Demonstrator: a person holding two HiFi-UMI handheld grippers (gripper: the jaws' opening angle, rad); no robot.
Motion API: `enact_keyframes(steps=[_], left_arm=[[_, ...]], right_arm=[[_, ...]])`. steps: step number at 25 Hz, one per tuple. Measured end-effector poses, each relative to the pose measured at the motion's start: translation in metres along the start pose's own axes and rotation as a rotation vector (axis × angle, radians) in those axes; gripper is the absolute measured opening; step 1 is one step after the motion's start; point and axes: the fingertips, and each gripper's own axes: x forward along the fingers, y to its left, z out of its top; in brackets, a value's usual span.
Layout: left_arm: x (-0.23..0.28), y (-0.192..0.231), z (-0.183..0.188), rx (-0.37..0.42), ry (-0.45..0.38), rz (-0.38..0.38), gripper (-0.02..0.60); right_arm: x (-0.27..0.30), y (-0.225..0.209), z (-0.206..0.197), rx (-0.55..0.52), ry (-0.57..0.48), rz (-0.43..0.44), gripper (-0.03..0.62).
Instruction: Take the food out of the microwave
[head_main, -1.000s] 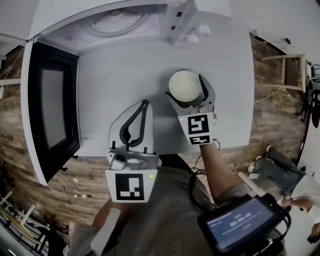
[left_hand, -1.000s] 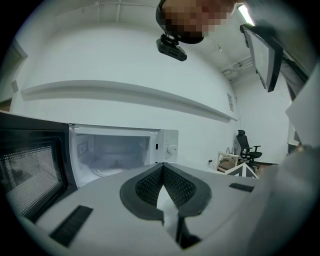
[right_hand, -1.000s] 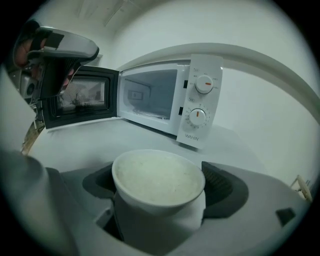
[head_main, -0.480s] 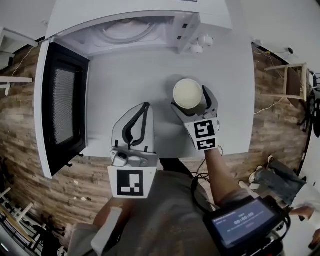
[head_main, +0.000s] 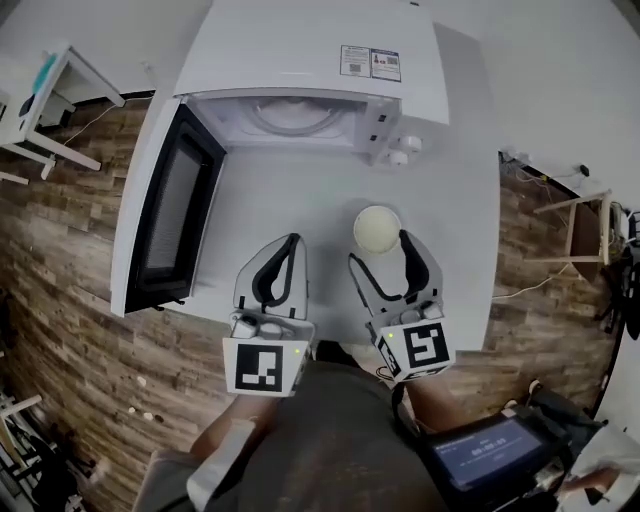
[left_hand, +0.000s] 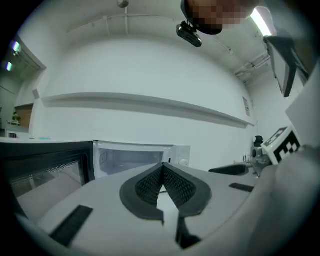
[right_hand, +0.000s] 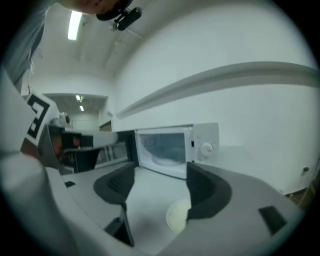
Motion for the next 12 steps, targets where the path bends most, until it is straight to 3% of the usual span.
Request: enact_keyframes(steps=[2,5,7,12], left_arm=[[-0.007,0.001,0.014,0.019,-0.033,0.022,0.006],[-0.015,0.003,0.038,0.050,-0.094,0.060,0.006],[-0.021,0.002,0.058,0.059,-0.143,0.078,0.006],[-0.041,-0.001,0.086,0.083,-0.230,0.109,0.006]], right_arm=[[0.001,0.017,0.042,0.014,-0.123,0.057,0.206],[0.006,0.039,0.091,-0.020,-0.229,0.117,0.073],[0.007,0.053,0.109,-0.055,-0.253,0.142,0.021],[0.001,0.077,0.122,-0.100,-0.269,0.183,0.008]])
